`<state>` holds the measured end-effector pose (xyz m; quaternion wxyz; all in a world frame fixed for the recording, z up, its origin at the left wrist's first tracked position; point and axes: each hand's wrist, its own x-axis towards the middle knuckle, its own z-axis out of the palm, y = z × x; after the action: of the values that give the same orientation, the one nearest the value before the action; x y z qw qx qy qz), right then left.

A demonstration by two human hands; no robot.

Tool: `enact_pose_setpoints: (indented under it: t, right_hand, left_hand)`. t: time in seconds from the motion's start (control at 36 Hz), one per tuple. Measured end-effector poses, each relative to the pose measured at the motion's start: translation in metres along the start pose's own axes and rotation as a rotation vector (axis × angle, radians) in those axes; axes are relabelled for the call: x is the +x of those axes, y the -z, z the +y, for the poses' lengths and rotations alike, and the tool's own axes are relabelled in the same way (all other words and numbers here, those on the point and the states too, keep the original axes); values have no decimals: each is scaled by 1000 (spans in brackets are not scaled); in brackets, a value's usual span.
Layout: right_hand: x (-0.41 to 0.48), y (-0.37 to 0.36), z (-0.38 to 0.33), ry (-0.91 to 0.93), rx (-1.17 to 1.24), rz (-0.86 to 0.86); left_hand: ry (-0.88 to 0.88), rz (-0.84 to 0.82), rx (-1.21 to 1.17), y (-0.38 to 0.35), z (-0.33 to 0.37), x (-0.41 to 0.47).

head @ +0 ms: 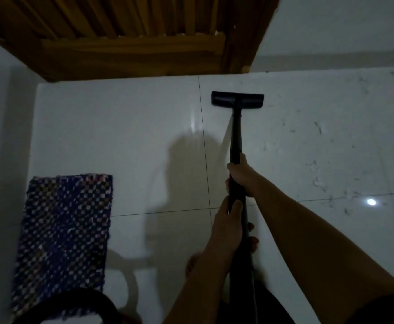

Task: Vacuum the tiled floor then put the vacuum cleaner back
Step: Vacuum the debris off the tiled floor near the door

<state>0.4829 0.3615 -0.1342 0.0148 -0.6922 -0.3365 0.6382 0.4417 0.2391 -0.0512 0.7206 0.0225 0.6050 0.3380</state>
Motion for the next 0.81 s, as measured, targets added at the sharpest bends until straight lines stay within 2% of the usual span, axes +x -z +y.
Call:
enact_pose_setpoints:
  t: [0.14,0.33,0.81]
  right_hand:
    - [18,12,-21,-21,-2,9]
    - [27,36,-42,13,-54,24]
    - [35,145,-62,82,-81,61]
  left_hand:
    - [-25,-1,47,-12,19,19]
    - [-16,16,-14,-41,38,29]
    - [-29,-24,-82,-142,64,47]
